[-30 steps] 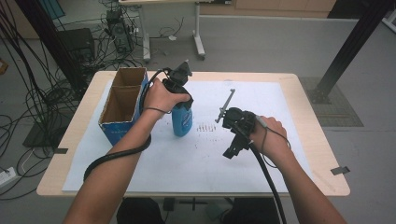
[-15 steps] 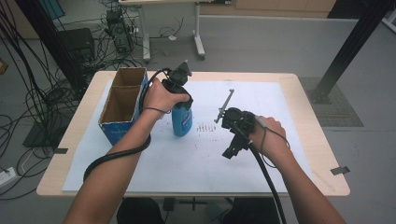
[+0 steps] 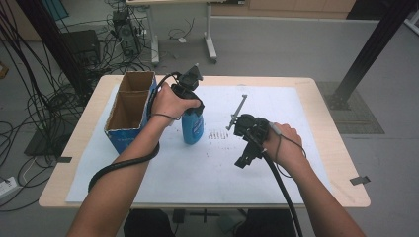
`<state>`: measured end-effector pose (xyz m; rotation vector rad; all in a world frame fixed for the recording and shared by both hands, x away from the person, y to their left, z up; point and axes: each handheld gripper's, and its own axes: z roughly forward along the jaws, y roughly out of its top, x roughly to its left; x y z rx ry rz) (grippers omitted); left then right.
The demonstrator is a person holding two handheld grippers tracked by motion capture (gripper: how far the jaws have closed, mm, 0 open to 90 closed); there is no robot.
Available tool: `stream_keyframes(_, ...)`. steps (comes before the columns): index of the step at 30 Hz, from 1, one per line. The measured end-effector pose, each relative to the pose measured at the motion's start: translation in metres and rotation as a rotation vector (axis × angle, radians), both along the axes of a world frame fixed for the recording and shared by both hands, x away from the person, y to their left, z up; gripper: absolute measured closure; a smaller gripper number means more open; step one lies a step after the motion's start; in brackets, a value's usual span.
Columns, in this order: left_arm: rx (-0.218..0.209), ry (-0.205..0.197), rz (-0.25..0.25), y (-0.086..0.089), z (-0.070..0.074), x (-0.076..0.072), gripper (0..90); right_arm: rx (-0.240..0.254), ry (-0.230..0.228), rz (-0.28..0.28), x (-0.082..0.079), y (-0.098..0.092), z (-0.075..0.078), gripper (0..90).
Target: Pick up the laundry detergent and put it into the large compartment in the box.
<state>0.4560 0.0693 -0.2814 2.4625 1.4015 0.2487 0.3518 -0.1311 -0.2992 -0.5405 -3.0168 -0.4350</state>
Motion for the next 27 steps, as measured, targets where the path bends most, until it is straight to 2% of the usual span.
stream_keyframes(27, 0.004, 0.007, 0.001, -0.0004, 0.0003, 0.0007, 37.4, -0.005, 0.001, -0.002, 0.0009, 0.001, 0.0006, 3.7)
